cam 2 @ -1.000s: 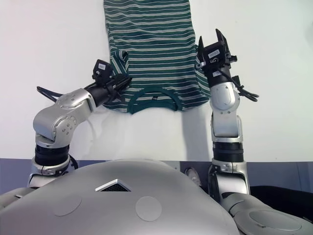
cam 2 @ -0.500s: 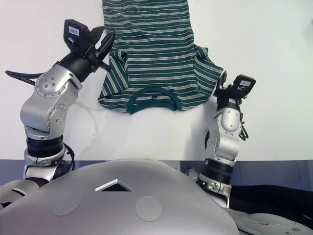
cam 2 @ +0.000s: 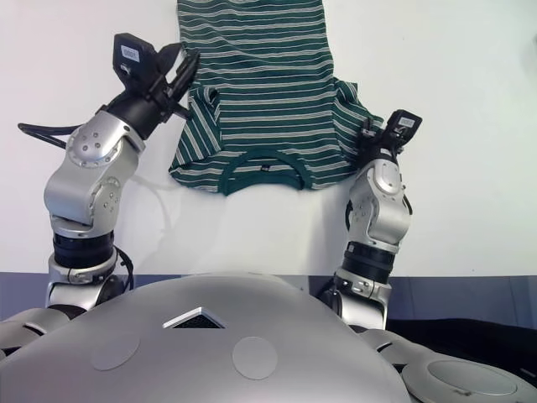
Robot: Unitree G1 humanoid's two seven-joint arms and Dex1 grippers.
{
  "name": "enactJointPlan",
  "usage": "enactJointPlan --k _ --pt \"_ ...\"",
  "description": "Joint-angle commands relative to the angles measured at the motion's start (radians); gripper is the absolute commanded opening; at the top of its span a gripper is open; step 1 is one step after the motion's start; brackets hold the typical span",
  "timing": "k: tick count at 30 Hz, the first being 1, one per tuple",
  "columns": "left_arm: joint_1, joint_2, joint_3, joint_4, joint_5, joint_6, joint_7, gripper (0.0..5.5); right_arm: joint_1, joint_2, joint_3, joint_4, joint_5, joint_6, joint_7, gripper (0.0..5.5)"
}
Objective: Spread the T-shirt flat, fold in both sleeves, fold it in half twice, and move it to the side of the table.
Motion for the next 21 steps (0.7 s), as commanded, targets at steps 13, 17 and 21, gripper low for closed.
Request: enactJointPlan --k 13,17,21 --pt "-0.019 -0.004 0.036 0.046 0.018 -0.018 -0.004 1.6 0.02 0.037 0.038 0.024 -0.035 -0.095 -0.024 0.03" --pt "-0.008 0.0 0.037 0.057 0.023 -0.031 -0.008 1.6 0.058 -0.029 0.209 -0.11 -0.151 -0.151 0.047 0.03" --pt "-0.001 0.009 0.043 0.069 0.031 -0.045 -0.017 1.6 0.082 -0.052 0.318 -0.235 -0.175 -0.177 0.12 0.03"
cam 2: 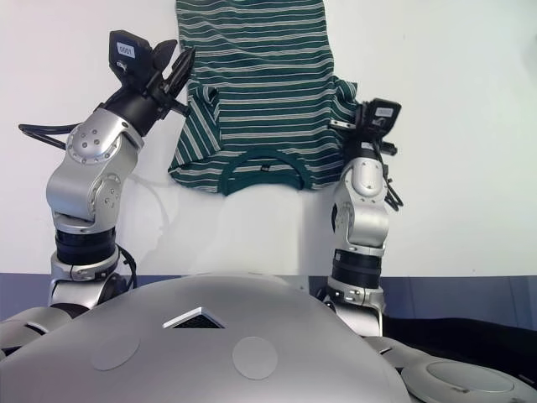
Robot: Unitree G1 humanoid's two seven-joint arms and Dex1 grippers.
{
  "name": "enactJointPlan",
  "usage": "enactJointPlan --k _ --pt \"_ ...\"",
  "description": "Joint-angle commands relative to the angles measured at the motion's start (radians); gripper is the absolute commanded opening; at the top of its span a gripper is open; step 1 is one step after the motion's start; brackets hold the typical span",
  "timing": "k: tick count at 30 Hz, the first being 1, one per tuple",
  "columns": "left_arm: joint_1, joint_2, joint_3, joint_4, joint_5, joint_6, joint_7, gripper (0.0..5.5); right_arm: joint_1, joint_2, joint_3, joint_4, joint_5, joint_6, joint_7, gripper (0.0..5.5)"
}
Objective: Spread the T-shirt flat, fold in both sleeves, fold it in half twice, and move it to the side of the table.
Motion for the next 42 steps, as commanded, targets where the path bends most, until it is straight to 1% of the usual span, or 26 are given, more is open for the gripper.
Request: enactJointPlan --k 1,4,6,8,11,14,16,18,20,21,22,23,24,25,26,28,31,32,33,35,38,42 --pt "0.013 0.016 0.007 0.021 0.018 -0.018 -0.011 1.6 0.011 -0.026 0.089 -0.095 -0.013 -0.006 0.073 0.03" --pt "0.014 0.017 0.006 0.026 0.024 -0.023 -0.016 1.6 -0.004 -0.041 0.171 -0.099 0.003 0.051 0.147 0.03" --pt "0.011 0.017 0.005 0.033 0.028 -0.028 -0.021 1.6 -0.005 -0.046 0.2 -0.089 0.012 0.101 0.173 0.03" --pt "0.007 0.016 0.004 0.037 0.031 -0.03 -0.024 1.6 -0.007 -0.051 0.216 -0.074 0.019 0.167 0.196 0.03" --pt "0.009 0.014 0.004 0.036 0.033 -0.029 -0.024 1.6 -0.014 -0.053 0.211 -0.079 0.026 0.203 0.211 0.03" --pt "0.011 0.01 0.005 0.034 0.034 -0.027 -0.023 1.6 -0.013 -0.053 0.199 -0.091 0.057 0.222 0.241 0.52" --pt "0.007 0.022 0.01 0.034 0.031 -0.029 -0.036 1.6 -0.011 -0.039 0.178 -0.136 0.151 0.269 0.292 0.83" --pt "-0.016 0.059 0.029 0.046 0.021 -0.042 -0.079 1.6 -0.03 -0.04 0.135 -0.211 0.297 0.345 0.37 1.26" --pt "-0.06 0.146 0.022 0.067 0.01 -0.098 -0.209 1.6 -0.074 -0.088 0.075 -0.294 0.435 0.392 0.458 1.32" --pt "-0.077 0.194 0.006 0.082 0.025 -0.153 -0.273 1.6 -0.094 -0.121 0.052 -0.321 0.464 0.392 0.487 1.32" --pt "-0.096 0.266 -0.025 0.129 0.088 -0.279 -0.341 1.6 -0.116 -0.181 0.035 -0.326 0.44 0.357 0.514 1.32" --pt "-0.115 0.356 -0.069 0.196 0.191 -0.474 -0.391 1.78 -0.127 -0.273 0.043 -0.305 0.351 0.255 0.556 1.36" --pt "-0.135 0.458 -0.125 0.272 0.308 -0.719 -0.441 2.01 -0.115 -0.399 0.07 -0.257 0.213 0.075 0.618 1.59" --pt "-0.141 0.535 -0.16 0.335 0.389 -0.909 -0.476 2.1 -0.098 -0.514 0.087 -0.19 0.088 -0.127 0.673 1.7" --pt "-0.139 0.605 -0.186 0.383 0.455 -1.074 -0.493 2.29 -0.066 -0.61 0.067 -0.112 -0.005 -0.332 0.71 1.9" --pt "-0.117 0.701 -0.194 0.445 0.549 -1.267 -0.466 2.63 -0.023 -0.743 -0.003 0.058 -0.104 -0.649 0.717 2.26" --pt "-0.041 0.801 -0.15 0.501 0.653 -1.453 -0.371 3.08 0.034 -0.918 -0.048 0.352 -0.223 -1.066 0.649 2.77" --pt "-0.012 0.82 -0.135 0.509 0.681 -1.494 -0.342 3.27 0.054 -0.963 -0.042 0.431 -0.257 -1.162 0.627 2.99" --pt "0.018 0.834 -0.126 0.514 0.707 -1.526 -0.318 3.48 0.077 -0.999 -0.029 0.492 -0.289 -1.237 0.61 3.01" --pt "0.061 0.845 -0.119 0.529 0.767 -1.575 -0.273 3.48 0.114 -1.053 0.009 0.61 -0.361 -1.368 0.568 3.01" --pt "0.096 0.835 -0.151 0.561 0.869 -1.595 -0.232 3.48 0.119 -1.09 0.042 0.742 -0.429 -1.488 0.532 3.01" --pt "0.09 0.756 -0.209 0.615 1.004 -1.603 -0.152 3.48 0.036 -1.054 0.09 0.857 -0.51 -1.601 0.479 3.01"
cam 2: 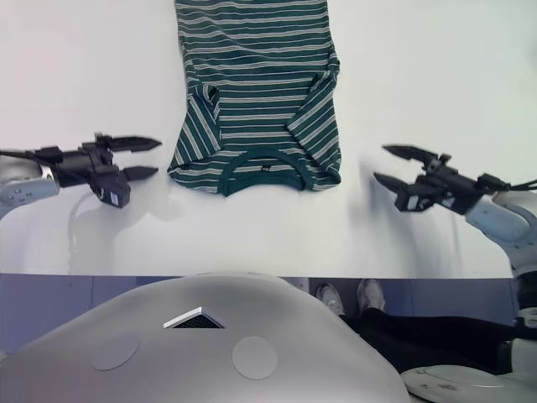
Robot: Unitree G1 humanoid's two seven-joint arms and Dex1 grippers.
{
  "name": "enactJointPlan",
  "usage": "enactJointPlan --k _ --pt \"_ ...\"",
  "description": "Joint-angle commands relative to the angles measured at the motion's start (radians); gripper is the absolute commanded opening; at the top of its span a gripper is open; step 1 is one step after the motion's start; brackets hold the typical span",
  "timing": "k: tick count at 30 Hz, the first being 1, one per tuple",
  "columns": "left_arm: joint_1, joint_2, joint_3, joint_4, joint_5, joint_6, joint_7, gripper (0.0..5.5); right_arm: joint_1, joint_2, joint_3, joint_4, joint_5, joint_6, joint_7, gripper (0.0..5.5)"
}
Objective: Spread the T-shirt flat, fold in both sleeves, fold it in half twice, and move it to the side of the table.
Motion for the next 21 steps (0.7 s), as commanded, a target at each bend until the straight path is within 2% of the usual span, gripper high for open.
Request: enactJointPlan --k 1,10,19,21 --pt "0.006 -0.057 -0.067 0.053 0.151 0.002 0.051 3.48 -0.075 0.024 0.049 0.102 -0.091 -0.105 -0.059 3.01" --pt "-0.076 -0.111 -0.138 0.124 0.199 0.033 0.116 3.48 -0.197 0.147 0.191 0.158 -0.234 -0.108 -0.168 3.01" --pt "-0.103 -0.139 -0.186 0.13 0.174 0.055 0.109 3.48 -0.27 0.177 0.3 0.163 -0.273 -0.064 -0.18 3.01" --pt "-0.101 -0.147 -0.194 0.124 0.168 0.065 0.103 3.13 -0.277 0.171 0.329 0.166 -0.301 -0.054 -0.175 2.82"
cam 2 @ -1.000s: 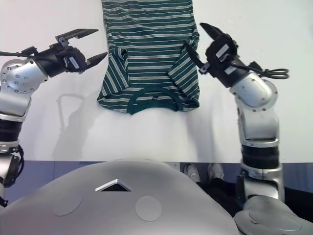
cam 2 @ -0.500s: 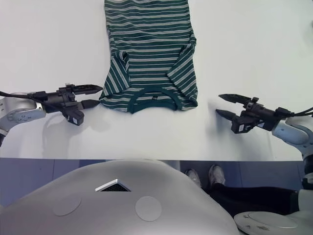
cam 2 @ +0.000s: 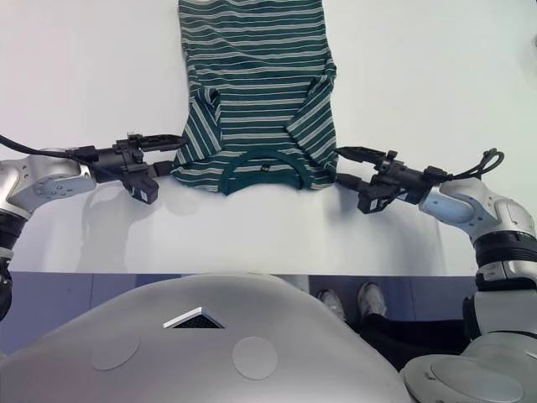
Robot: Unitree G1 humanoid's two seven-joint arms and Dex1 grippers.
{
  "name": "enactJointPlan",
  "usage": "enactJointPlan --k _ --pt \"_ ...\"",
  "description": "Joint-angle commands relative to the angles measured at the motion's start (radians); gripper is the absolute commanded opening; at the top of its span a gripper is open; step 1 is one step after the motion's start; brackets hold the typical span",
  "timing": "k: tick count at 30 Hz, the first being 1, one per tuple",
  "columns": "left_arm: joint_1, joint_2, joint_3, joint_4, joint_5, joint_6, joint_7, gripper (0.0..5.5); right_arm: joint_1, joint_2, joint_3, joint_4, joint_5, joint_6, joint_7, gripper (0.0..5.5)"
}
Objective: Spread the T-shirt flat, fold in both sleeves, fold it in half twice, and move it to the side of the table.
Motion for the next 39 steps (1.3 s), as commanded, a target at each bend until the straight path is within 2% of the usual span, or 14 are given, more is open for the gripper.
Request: enactJointPlan --k 1,10,13,16,20,23,26,30,35,37,39 --pt "0.04 -0.016 -0.064 0.023 0.043 0.033 -0.065 2.97 0.014 0.007 0.091 0.027 -0.12 0.063 0.052 2.68" --pt "0.014 -0.031 -0.102 0.027 -0.021 0.042 -0.114 1.16 -0.001 0.013 0.154 0.025 -0.049 0.112 0.088 0.66" --pt "0.0 -0.024 -0.114 0.038 -0.088 0.04 -0.178 0.6 -0.019 -0.004 0.184 -0.033 0.105 0.16 0.221 0.03" --pt "-0.053 -0.022 -0.133 0.026 -0.233 0.039 -0.303 0.12 -0.032 -0.042 0.225 -0.213 0.356 0.321 0.454 0.0" --pt "-0.145 0.011 -0.217 -0.075 -0.6 0.145 -0.652 0.03 -0.097 -0.1 0.213 -0.526 0.767 0.792 0.812 0.0" --pt "-0.178 0.041 -0.224 -0.157 -0.832 0.319 -0.889 0.03 -0.093 -0.171 0.19 -0.673 0.903 1.046 0.998 0.0" --pt "-0.173 0.108 -0.198 -0.262 -0.996 0.485 -1.08 0.03 -0.003 -0.315 0.146 -0.842 1.0 1.211 1.142 0.0" --pt "-0.044 0.27 -0.171 -0.491 -1.154 0.696 -1.242 0.03 0.138 -0.416 0.08 -1.061 1.12 1.367 1.19 0.0" --pt "0.153 0.476 -0.089 -0.686 -1.259 0.838 -1.328 0.03 0.277 -0.41 0.027 -1.191 1.145 1.455 1.15 0.0" --pt "0.157 0.481 -0.034 -0.754 -1.344 0.93 -1.313 0.03 0.264 -0.38 0.002 -1.191 1.162 1.497 1.136 0.0" --pt "0.034 0.4 -0.003 -0.739 -1.441 1.101 -1.299 0.03 0.154 -0.323 -0.021 -1.105 1.191 1.566 1.144 0.0"
